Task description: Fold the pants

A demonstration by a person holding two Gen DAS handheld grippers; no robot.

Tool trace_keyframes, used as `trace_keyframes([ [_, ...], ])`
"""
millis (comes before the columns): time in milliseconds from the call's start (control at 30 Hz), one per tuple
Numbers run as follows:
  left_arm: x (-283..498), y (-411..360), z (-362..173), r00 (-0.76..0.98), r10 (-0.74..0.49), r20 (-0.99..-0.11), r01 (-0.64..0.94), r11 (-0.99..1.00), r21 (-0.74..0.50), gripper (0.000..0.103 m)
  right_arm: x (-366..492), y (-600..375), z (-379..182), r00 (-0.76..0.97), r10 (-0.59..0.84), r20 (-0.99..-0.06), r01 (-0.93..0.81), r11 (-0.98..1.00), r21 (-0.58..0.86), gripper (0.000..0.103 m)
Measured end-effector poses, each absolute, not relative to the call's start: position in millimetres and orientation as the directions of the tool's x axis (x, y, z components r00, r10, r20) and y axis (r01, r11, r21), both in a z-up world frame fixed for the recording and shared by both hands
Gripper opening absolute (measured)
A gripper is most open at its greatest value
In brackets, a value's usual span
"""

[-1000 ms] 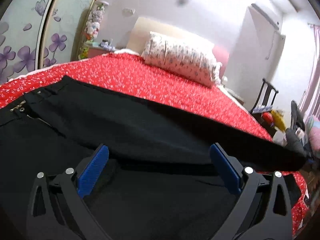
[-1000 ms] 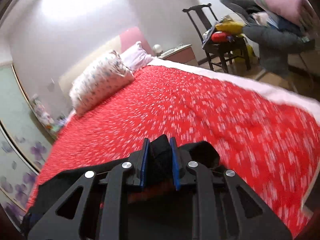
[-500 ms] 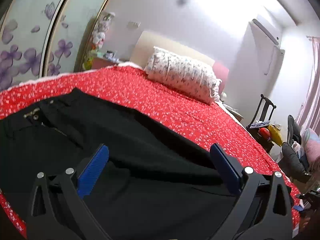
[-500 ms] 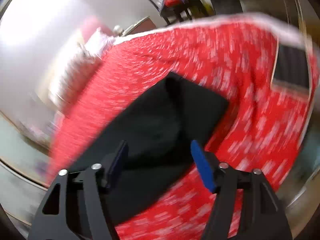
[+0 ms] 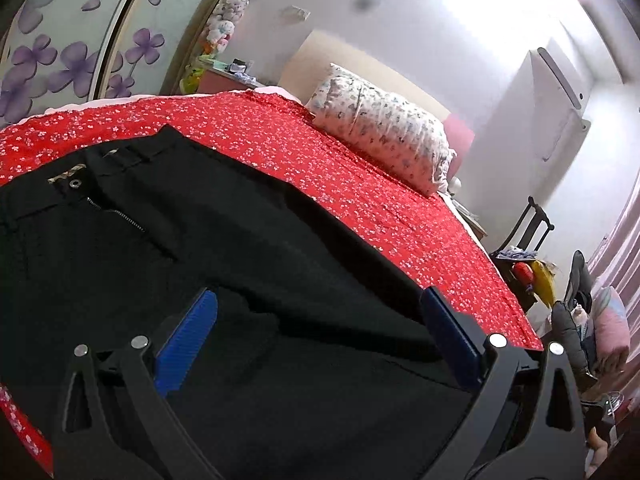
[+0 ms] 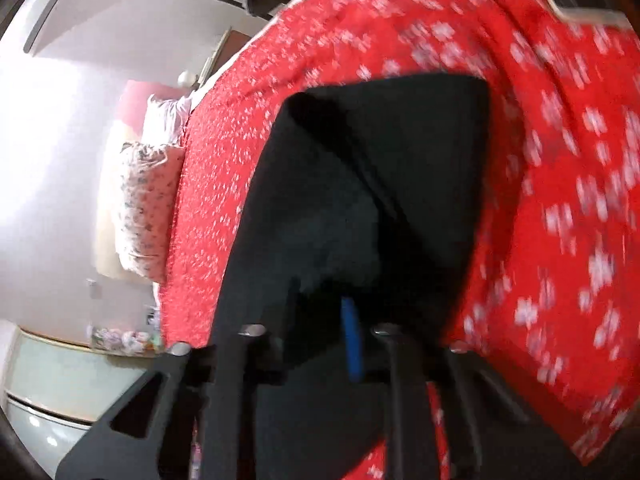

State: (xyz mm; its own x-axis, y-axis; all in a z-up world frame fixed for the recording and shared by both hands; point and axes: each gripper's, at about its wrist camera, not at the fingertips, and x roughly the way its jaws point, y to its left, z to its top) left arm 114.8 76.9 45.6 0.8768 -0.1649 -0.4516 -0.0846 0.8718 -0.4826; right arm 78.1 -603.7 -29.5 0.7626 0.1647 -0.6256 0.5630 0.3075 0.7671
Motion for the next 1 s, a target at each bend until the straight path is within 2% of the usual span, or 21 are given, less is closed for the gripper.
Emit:
trace_keyframes([
  [100, 116.1, 75.7, 43.5, 0.87, -0.179, -0.46, -0.082, 0.866, -0.494, 0.101, 73.1, -608.8, -1.5, 0.839, 0.129, -0.529, 0.467, 0.331, 0.82, 0.005],
  [200, 113.8, 74.1, 43.8, 0.875, -0.175, -0.452, -0.072, 0.875, -0.478, 0.101, 56.3, -607.2, 35.8, 0.902, 0.033, -0.43, 0.369, 0.457, 0.809, 0.004],
  [267, 113.6, 73.7, 44.8, 0.877, -0.178, -0.446, -0.064, 0.877, -0.476, 0.101, 48.6, -606.6, 26.9, 0.889, 0.006, -0.458, 0.402, 0.469, 0.787, 0.004],
  [367, 115.0, 74.2, 43.7, 0.873, -0.199, -0.446, -0.05, 0.872, -0.487, 0.101, 45.7, -605.2, -22.3, 0.803, 0.023, -0.595, 0.533, 0.417, 0.736, 0.004],
  [433, 114.9, 74.5, 42.6, 0.871, -0.211, -0.444, -0.043, 0.867, -0.497, 0.101, 39.5, -605.0, -45.1, 0.798, 0.045, -0.601, 0.544, 0.375, 0.751, 0.004],
  [467, 114.5, 75.2, 43.1, 0.871, -0.218, -0.441, -0.038, 0.863, -0.503, 0.101, 37.2, -603.7, -44.0, 0.802, 0.036, -0.597, 0.539, 0.387, 0.748, 0.004],
  [533, 113.7, 77.2, 43.8, 0.874, -0.23, -0.428, -0.029, 0.855, -0.517, 0.101, 36.8, -600.9, -33.7, 0.772, 0.025, -0.635, 0.564, 0.432, 0.704, 0.016],
  [600, 112.5, 80.7, 42.8, 0.879, -0.235, -0.415, -0.03, 0.841, -0.54, 0.101, 40.2, -597.8, -22.2, 0.741, 0.01, -0.672, 0.598, 0.446, 0.666, 0.021],
  [667, 114.4, 85.6, 39.6, 0.875, -0.246, -0.417, -0.046, 0.816, -0.577, 0.101, 29.2, -586.2, -8.3, 0.752, 0.011, -0.659, 0.588, 0.441, 0.678, 0.023],
  [700, 115.8, 88.4, 37.3, 0.871, -0.249, -0.423, -0.061, 0.801, -0.596, 0.101, 27.5, -573.6, -1.4, 0.784, 0.059, -0.618, 0.529, 0.456, 0.715, 0.026],
  [733, 117.6, 90.3, 33.6, 0.865, -0.254, -0.432, -0.08, 0.781, -0.619, 0.101, 30.3, -564.1, 2.8, 0.797, 0.103, -0.595, 0.485, 0.477, 0.733, 0.04],
  [800, 120.0, 91.8, 29.0, 0.858, -0.265, -0.439, -0.097, 0.757, -0.646, 0.101, 46.4, -528.9, 12.5, 0.795, 0.211, -0.568, 0.396, 0.528, 0.751, 0.058],
  [900, 120.6, 92.0, 26.1, 0.852, -0.267, -0.451, -0.111, 0.749, -0.653, 0.101, 77.8, -475.1, 11.5, 0.778, 0.38, -0.5, 0.27, 0.517, 0.812, 0.057],
  [1000, 117.4, 91.4, 29.0, 0.858, -0.273, -0.434, -0.08, 0.765, -0.639, 0.101, 113.2, -436.8, -5.3, 0.732, 0.489, -0.474, 0.268, 0.432, 0.861, 0.048],
])
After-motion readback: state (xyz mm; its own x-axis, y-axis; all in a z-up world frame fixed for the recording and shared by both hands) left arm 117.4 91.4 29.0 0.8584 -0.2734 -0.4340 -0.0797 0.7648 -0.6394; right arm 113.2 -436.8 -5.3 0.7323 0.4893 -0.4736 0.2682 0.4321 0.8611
